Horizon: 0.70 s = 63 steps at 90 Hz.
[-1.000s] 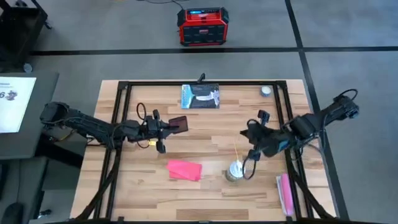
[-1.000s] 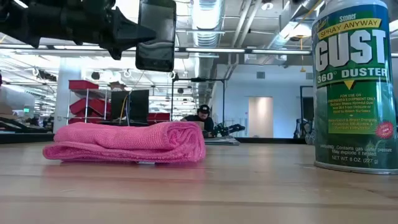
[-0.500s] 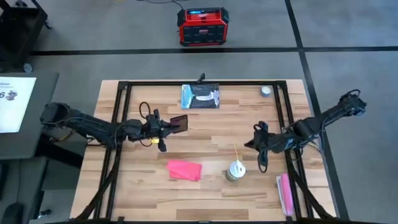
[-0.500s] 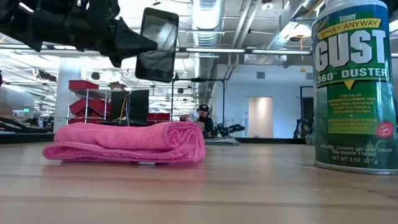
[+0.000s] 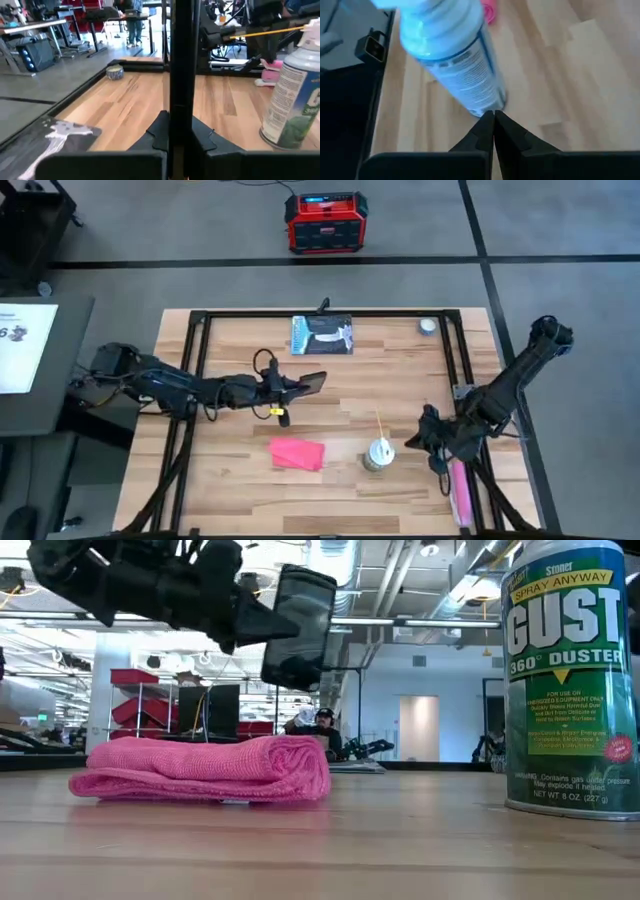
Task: Apply microfiber cloth
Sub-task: Spray the back of the cellphone using the spray bottle
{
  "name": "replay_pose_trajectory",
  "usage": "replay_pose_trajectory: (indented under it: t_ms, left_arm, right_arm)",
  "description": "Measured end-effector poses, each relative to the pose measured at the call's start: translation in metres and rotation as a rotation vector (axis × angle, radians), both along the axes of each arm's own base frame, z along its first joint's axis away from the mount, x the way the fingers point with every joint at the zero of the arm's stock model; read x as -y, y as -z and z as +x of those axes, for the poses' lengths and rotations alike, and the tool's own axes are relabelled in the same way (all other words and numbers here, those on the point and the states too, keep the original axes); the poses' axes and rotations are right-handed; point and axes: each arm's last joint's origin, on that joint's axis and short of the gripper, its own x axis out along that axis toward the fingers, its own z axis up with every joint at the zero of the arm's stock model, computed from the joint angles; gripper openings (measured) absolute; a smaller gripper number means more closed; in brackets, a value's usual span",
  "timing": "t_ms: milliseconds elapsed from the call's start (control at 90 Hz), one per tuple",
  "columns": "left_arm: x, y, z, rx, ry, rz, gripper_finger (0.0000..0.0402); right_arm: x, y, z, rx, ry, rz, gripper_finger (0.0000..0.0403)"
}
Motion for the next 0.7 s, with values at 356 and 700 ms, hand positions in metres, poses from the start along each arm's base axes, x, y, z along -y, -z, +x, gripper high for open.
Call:
replay_pose_trajectory:
  t_ms: [356, 700]
  left_arm:
    - [-0.011, 0.001, 0.001, 0.003, 0.006, -0.039, 0.0002]
    - [-0.017, 0.001, 0.001, 0.002, 0.004, -0.041, 0.0002]
  right_arm:
    - [-0.016, 0.021, 0.028, 0.04, 0.03, -0.018, 0.0]
    - [-0.016, 0.028, 0.05, 0.067, 0.01, 0.018, 0.0]
